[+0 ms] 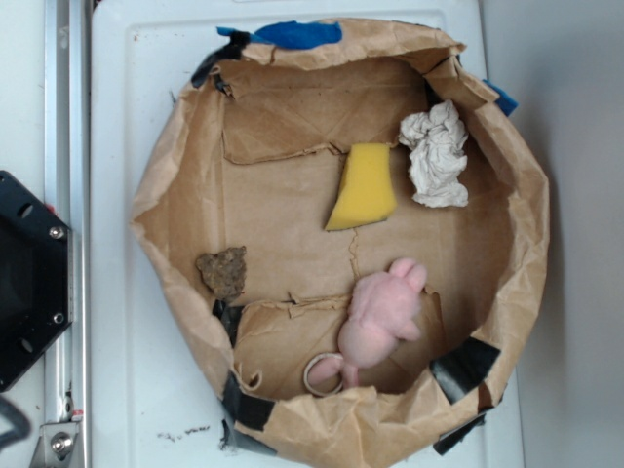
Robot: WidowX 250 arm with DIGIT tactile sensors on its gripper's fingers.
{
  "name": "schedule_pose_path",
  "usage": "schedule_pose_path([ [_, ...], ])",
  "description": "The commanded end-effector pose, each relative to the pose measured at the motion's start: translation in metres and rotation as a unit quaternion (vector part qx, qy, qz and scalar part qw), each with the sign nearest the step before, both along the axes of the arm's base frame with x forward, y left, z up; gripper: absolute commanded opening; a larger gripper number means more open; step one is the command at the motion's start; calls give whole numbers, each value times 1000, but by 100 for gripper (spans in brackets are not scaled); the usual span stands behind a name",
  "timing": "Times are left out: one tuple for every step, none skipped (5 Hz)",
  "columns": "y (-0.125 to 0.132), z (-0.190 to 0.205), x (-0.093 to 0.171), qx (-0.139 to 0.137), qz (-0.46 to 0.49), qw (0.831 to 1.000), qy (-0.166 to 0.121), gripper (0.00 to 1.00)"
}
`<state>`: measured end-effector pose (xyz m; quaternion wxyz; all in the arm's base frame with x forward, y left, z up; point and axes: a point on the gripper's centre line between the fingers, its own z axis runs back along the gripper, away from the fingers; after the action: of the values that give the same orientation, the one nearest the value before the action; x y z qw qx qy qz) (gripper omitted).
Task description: Grab the rock.
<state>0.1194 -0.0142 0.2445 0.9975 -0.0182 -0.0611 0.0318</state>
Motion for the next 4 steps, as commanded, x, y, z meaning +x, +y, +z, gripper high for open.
schedule_pose_path([
  [0,0,0,0,0,1000,0,100],
  [-23,2,10,18,9,1000,5,100],
  [-21,-5,37,23,7,1000,12,100],
  [-13,-16,54,17,5,1000,21,100],
])
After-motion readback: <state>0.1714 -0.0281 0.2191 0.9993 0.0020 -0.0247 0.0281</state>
